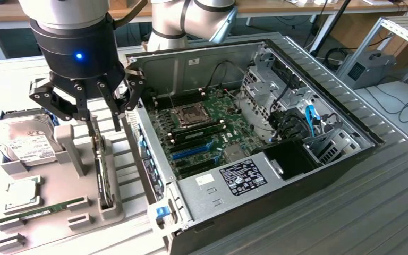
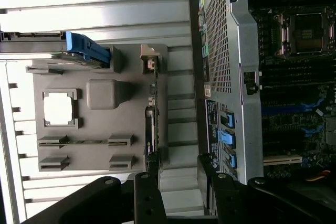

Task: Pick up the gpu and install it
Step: 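Pick up the gpu and move the gpu toward the slot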

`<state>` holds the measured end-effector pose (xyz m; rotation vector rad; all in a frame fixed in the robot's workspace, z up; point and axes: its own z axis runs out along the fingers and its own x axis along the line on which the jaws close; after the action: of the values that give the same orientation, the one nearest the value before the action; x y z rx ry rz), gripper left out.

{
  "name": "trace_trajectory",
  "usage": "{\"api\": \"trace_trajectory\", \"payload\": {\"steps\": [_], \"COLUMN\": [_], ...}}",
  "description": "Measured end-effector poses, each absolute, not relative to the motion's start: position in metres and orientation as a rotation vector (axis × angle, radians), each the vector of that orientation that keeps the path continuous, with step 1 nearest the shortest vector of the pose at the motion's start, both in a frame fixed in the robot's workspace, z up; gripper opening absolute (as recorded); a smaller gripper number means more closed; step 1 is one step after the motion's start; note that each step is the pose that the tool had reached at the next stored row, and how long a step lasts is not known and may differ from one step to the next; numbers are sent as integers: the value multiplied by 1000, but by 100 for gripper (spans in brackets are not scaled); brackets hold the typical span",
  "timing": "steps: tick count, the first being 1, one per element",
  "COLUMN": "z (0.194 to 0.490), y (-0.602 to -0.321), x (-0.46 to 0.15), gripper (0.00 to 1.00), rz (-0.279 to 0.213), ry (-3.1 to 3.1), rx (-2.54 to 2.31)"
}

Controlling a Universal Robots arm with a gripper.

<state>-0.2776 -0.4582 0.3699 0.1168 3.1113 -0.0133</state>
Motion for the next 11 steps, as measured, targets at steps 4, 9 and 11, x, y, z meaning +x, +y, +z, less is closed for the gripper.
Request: {"api": "trace_trajectory", "payload": {"steps": [4,9,11], "z": [369,368,367], "y": [-458,-458,-458], "x": [-278,-278,-278], "gripper": [42,42,42], "rz": [-13,-13,-13], "ry": [3111,3111,3111], "rx": [117,117,117]}}
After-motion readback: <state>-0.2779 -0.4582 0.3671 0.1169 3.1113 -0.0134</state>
